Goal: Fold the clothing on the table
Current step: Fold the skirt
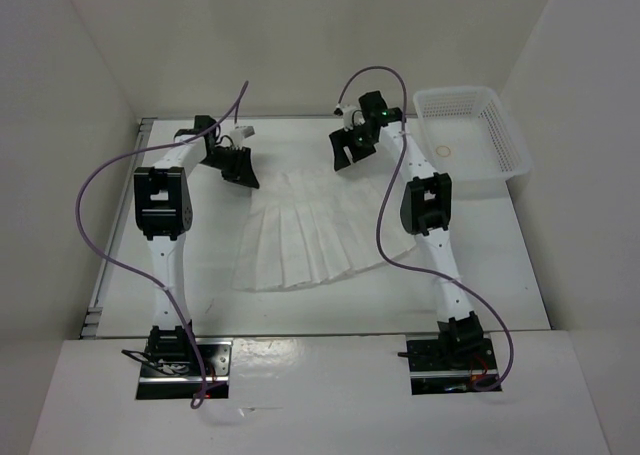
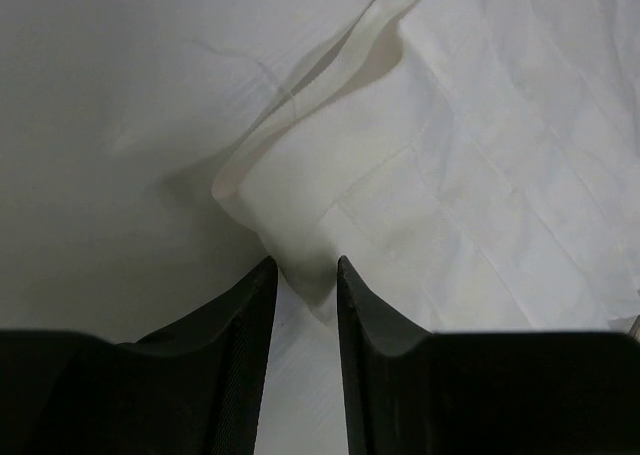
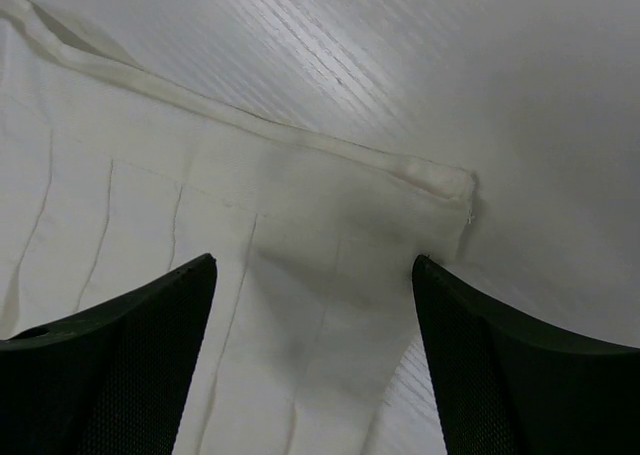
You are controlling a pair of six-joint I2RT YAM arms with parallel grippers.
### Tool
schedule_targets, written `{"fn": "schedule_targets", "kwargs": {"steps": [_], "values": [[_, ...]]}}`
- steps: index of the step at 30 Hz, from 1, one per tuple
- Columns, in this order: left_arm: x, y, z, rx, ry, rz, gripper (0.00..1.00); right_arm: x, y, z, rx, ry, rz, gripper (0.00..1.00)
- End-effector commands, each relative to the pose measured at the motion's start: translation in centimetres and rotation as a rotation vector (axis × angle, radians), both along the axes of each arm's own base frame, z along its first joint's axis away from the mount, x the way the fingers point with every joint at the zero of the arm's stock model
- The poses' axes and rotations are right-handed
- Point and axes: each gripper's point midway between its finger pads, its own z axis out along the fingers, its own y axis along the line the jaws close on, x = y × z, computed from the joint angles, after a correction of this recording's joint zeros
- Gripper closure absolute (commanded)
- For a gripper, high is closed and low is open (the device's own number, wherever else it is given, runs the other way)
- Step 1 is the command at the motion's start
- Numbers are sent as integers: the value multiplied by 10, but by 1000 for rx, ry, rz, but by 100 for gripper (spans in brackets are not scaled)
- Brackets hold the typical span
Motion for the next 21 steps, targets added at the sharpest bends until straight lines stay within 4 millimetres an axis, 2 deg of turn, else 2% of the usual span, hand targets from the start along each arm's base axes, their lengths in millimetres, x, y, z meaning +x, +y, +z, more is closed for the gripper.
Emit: {"fn": "schedule_targets", "kwargs": {"steps": [1, 3, 8, 11, 12, 16, 17, 19, 21], "values": [[-4, 1, 6, 40, -40, -40, 62, 18, -27, 19, 31, -43, -43, 17], [-6, 3, 6, 50, -38, -37, 62, 24, -39, 22, 33, -52, -64, 17], [-12, 4, 2, 60, -16, -42, 62, 33, -47, 36, 58, -92, -75, 17], [-11, 7, 4, 83, -25, -36, 62, 34, -49, 27, 73, -75, -73, 17], [-11, 8, 4, 85, -32, -42, 62, 32, -46, 29, 92, -71, -61, 18], [-12, 7, 8, 85, -30, -42, 62, 28, -37, 5, 104, -27, -41, 19], [-14, 7, 8, 85, -20, -43, 62, 26, -29, 9, 117, -33, -23, 19], [-15, 5, 7, 95, -26, -56, 62, 21, -20, -4, 130, -4, -2, 19], [-17, 5, 6, 95, -17, -56, 62, 18, -4, -5, 132, -11, 24, 20]]}}
